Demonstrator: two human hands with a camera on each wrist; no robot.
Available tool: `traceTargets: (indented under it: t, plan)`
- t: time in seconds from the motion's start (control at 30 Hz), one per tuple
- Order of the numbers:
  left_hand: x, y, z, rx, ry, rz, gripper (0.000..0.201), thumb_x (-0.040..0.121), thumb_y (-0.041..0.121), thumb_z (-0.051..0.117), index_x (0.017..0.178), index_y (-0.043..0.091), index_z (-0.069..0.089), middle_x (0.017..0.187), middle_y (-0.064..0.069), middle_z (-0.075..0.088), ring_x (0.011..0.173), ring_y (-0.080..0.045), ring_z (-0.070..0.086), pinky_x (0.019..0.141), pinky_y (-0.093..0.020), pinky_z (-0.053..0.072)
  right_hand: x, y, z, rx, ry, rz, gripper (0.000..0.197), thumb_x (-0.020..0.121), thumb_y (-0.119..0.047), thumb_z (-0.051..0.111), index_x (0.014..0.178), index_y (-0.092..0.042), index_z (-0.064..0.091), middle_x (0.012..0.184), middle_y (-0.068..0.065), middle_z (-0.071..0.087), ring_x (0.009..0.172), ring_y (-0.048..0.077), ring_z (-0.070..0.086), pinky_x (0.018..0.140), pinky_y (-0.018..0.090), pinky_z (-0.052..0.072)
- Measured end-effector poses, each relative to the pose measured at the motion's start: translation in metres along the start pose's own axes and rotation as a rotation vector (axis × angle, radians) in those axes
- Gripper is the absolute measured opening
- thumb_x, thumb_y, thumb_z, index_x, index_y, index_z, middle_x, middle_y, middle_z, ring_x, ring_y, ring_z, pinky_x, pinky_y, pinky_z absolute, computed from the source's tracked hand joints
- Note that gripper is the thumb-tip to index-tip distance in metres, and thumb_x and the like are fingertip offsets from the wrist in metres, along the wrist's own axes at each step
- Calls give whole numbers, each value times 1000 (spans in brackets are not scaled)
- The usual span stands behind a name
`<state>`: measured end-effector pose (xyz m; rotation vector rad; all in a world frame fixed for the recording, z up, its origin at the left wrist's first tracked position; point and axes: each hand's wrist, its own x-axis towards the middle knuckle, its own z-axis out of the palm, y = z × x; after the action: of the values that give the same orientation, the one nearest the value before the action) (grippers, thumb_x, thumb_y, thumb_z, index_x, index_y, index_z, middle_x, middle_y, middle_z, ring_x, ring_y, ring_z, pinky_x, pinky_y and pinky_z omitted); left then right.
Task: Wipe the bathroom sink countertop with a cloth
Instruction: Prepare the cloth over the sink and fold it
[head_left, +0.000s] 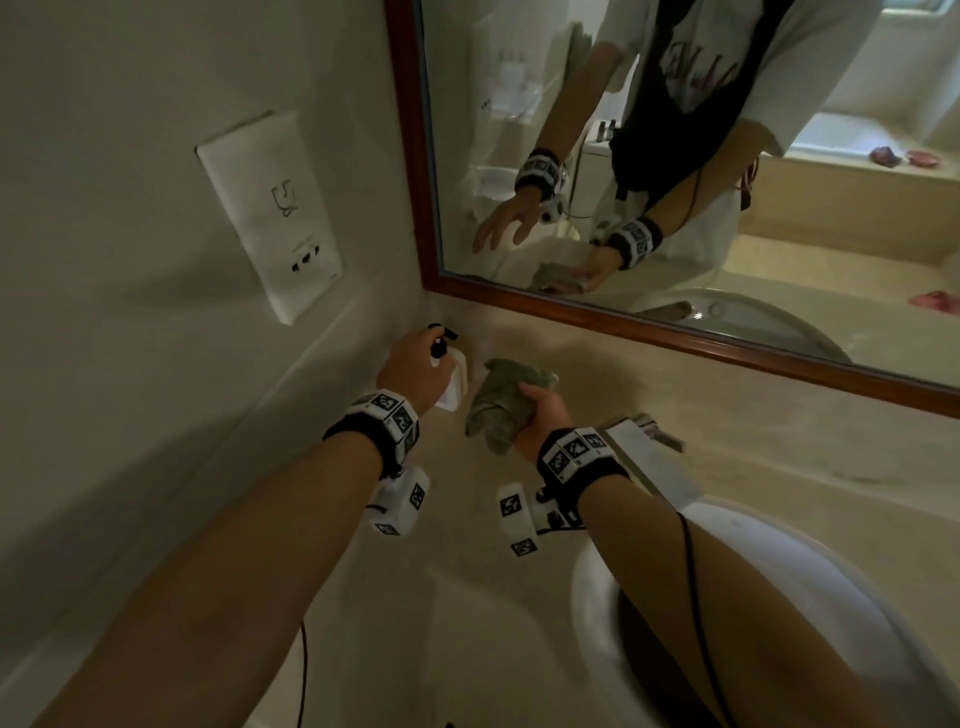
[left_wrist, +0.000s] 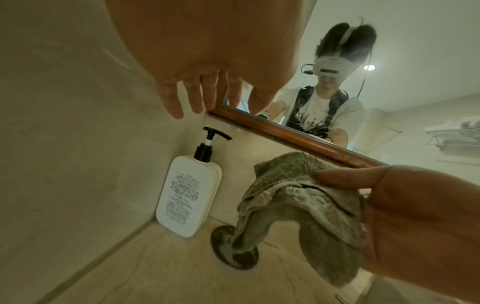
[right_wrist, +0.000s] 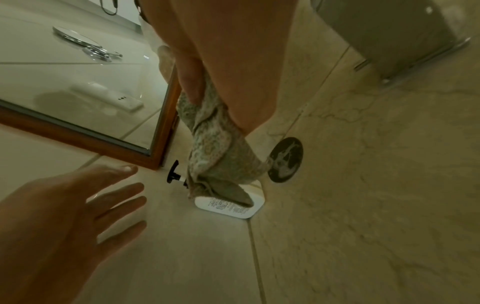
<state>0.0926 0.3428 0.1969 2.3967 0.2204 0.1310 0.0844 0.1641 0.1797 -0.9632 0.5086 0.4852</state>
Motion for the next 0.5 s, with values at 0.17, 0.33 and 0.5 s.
traceTargets:
  t: [0.17,0.33,0.5]
  plan:
    - [32,-11,-2,142,-145,0,63,91,33,41,150,13,28,159,-10,19,144,-25,23,118,-42,21,26,-6,19,101,1,7,37,97,-15,37,121,-3,62,117,22,62,94,35,61,80,43,51]
    - [51,-12,0,274,-255,52,65,94,10,43,152,11,14,162,-5,0,148,-23,8,120,-40,12,43,-8,41,143,18,49,30,97,-16,41,113,-4,63,102,17,66,100,35,61,92,47,47]
    - [58,-23,9,250,-307,58,73,94,4,46,152,9,3,161,-5,0,149,-20,7,121,-34,9,55,-9,55,175,-39,82,40,94,-27,41,117,-2,63,95,20,71,91,34,64,81,43,52]
